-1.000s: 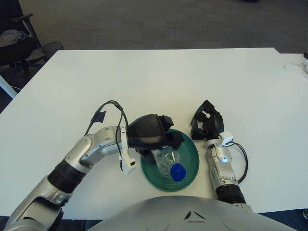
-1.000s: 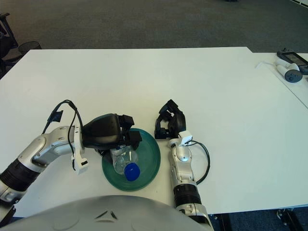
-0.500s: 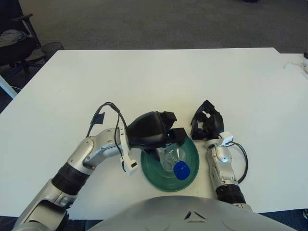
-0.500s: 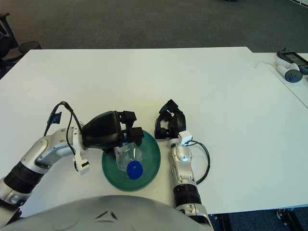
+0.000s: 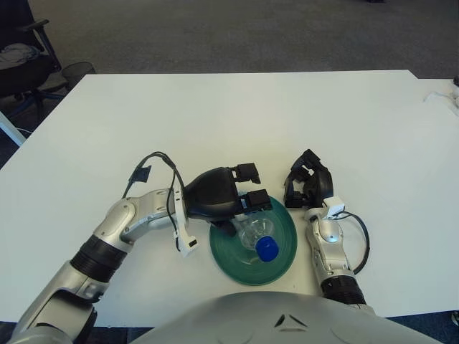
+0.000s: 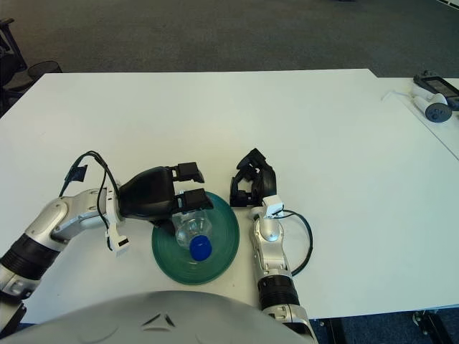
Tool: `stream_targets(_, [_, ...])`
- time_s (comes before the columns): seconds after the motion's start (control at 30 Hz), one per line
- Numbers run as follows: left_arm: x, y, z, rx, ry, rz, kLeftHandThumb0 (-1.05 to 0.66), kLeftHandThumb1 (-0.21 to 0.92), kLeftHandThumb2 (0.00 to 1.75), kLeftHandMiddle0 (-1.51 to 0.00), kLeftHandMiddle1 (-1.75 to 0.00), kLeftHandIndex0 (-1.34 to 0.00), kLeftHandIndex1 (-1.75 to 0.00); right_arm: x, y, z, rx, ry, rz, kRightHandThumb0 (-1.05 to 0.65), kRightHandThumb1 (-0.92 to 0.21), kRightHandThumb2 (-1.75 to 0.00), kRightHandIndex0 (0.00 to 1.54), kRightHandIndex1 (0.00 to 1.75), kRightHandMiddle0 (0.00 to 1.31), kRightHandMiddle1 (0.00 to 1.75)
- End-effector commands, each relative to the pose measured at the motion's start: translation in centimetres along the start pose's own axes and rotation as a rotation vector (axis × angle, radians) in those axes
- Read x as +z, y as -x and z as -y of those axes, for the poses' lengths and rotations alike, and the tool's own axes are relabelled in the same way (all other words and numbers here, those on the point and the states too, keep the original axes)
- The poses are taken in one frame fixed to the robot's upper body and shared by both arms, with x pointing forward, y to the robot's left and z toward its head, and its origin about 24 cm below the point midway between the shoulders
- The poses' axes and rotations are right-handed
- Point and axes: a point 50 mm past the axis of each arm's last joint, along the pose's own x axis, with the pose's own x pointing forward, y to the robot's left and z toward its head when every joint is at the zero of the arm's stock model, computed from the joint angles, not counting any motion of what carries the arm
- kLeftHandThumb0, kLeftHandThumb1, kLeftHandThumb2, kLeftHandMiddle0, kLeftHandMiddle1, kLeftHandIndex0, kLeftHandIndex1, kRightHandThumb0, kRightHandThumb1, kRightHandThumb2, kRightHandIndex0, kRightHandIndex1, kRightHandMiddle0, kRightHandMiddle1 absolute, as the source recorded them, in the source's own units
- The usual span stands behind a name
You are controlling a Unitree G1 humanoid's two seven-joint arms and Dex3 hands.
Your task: Put the bottle into the plate.
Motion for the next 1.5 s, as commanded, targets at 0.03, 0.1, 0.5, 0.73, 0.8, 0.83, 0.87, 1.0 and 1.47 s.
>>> stream_targets(0.03, [-0.1, 0.0, -0.3, -0.03, -0.055, -0.016, -1.03, 0.92, 0.78, 0.0, -0.07, 0.0, -0.22, -2.7, 2.8, 0.2, -0.05, -0.008, -0.149, 0.0, 0.09, -1.73, 0.95, 1.62, 0.7, 1.75])
stream_targets(0.1, [-0.1, 0.0, -0.3, -0.032, -0.062, -0.02, -1.04, 0.92, 0.8, 0.0, -0.05, 0.0, -0.19, -2.6, 2.8, 0.2, -0.051, -0.007, -0.146, 0.0, 0.09, -1.74, 0.95, 1.62, 0.7, 1.75])
stream_targets(0.5, [-0.4, 0.2, -0.2, -0.054, -0.084, -0.031, -1.05, 0.92, 0.83, 0.0, -0.03, 0.0, -0.13, -2.3, 2.8, 0.0, -0.024, -0.038, -0.118, 0.0, 0.08, -1.73, 0.94, 1.63, 0.68, 1.75])
stream_targets(0.73, [-0.4, 0.3, -0.1, -0.054, -0.094, -0.036, -1.05, 0.92, 0.86, -0.02, -0.04, 0.0, -0.14, -2.3, 2.8, 0.0, -0.025, -0.054, -0.11, 0.0, 0.08, -1.73, 0.94, 1.63, 0.68, 1.75])
stream_targets(0.8, [-0.4, 0.4, -0.1, -0.058, -0.099, -0.04, -1.05, 0.92, 0.88, -0.03, -0.04, 0.0, -0.14, -2.3, 2.8, 0.0, -0.024, -0.058, -0.109, 0.0, 0.08, -1.72, 0.94, 1.63, 0.68, 1.75])
stream_targets(0.83, [-0.5, 0.5, -0.2, -0.061, -0.104, -0.044, -1.05, 0.92, 0.89, -0.03, -0.04, 0.0, -0.13, -2.3, 2.7, 0.0, -0.024, -0.058, -0.109, 0.0, 0.08, -1.72, 0.94, 1.63, 0.68, 1.75])
stream_targets(0.87, [-0.5, 0.5, -0.2, -0.062, -0.108, -0.046, -1.05, 0.92, 0.91, -0.03, -0.04, 0.0, -0.12, -2.3, 2.7, 0.0, -0.024, -0.059, -0.109, 0.0, 0.08, -1.72, 0.94, 1.63, 0.68, 1.75])
stream_targets(1.0, [-1.0, 0.8, -1.1, -0.052, -0.156, -0.06, -1.05, 0.92, 0.95, -0.04, -0.05, 0.0, -0.09, -2.5, 2.8, 0.1, -0.037, -0.036, -0.134, 0.0, 0.09, -1.73, 0.96, 1.61, 0.69, 1.75])
stream_targets(1.47, [-6.0, 1.6, -2.4, 0.291, 0.337, -0.304, -1.05, 0.92, 0.6, 0.0, 0.0, 0.0, -0.18, -3.1, 3.0, 0.3, -0.01, -0.088, -0.171, 0.0, 0.03, -1.69, 0.9, 1.65, 0.64, 1.75])
